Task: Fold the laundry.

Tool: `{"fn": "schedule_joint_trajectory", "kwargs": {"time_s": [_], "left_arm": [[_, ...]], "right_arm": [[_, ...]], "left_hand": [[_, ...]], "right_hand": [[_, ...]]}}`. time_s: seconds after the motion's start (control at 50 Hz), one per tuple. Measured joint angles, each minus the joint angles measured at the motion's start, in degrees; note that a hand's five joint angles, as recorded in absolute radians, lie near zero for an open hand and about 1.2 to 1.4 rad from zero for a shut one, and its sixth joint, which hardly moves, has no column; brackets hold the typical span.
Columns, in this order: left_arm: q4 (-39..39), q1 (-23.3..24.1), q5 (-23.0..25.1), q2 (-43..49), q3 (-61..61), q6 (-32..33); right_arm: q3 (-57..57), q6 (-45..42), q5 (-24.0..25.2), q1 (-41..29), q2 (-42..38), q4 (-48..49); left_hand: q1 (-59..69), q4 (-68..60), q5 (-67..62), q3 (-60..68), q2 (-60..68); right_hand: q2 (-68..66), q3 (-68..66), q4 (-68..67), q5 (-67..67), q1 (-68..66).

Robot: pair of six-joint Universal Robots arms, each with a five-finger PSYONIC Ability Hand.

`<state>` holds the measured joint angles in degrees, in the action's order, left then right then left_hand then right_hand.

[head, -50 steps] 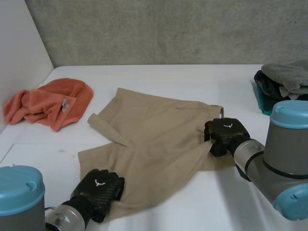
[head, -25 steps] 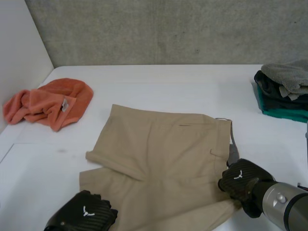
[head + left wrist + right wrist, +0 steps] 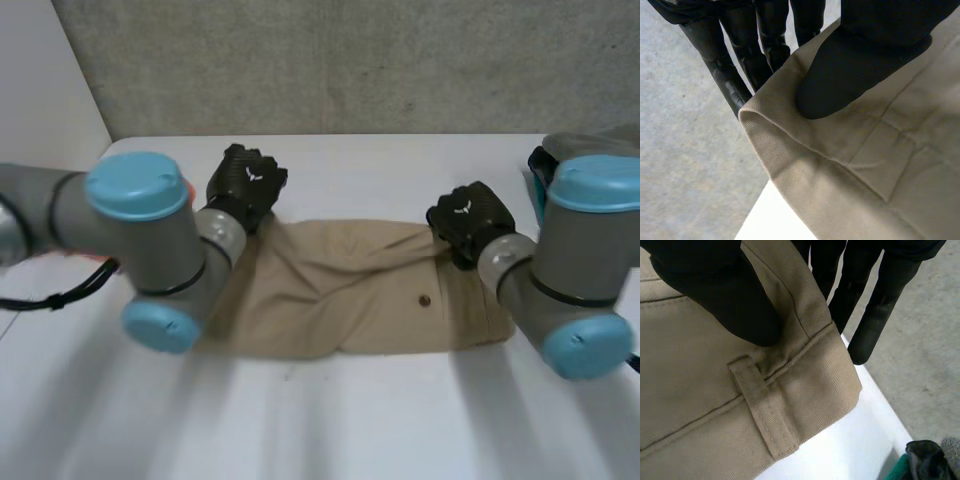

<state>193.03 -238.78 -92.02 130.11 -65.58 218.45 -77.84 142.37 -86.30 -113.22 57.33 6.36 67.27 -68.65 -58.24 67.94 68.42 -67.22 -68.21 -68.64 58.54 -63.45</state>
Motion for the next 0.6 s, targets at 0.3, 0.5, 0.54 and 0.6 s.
{"fn": "schedule_joint_trajectory", "kwargs": {"time_s": [0.3, 0.5, 0.54, 0.6], "left_arm": [[6.5, -2.6, -3.1, 16.7, 17.4, 4.1], [7.8, -1.4, -3.3, 7.2, 7.9, 0.8], [7.8, -1.4, -3.3, 3.8, 4.4, -0.7], [7.8, -1.5, -3.2, -0.6, -0.6, -3.3]], "right_arm": [[13.8, 0.0, -3.4, -0.2, -15.2, 12.4], [7.4, 7.1, -4.3, 3.3, -2.7, -0.8], [4.5, 9.5, -3.5, 4.7, 0.7, -5.8], [-0.1, 12.5, -1.1, 6.7, 4.3, -10.6]], "left_hand": [[-39.5, 34.6, 34.2, -35.2, -35.6], [-56.2, 57.1, 55.4, -56.0, -56.9], [-56.2, 57.1, 55.4, -56.0, -56.9], [-56.2, 57.1, 55.4, -56.0, -57.0]], "right_hand": [[53.6, 54.7, 55.1, -55.0, 49.9], [55.2, 56.6, 57.0, -55.8, 50.8], [55.2, 56.6, 57.0, -55.8, 50.8], [55.2, 56.6, 57.0, -55.8, 50.8]]}}
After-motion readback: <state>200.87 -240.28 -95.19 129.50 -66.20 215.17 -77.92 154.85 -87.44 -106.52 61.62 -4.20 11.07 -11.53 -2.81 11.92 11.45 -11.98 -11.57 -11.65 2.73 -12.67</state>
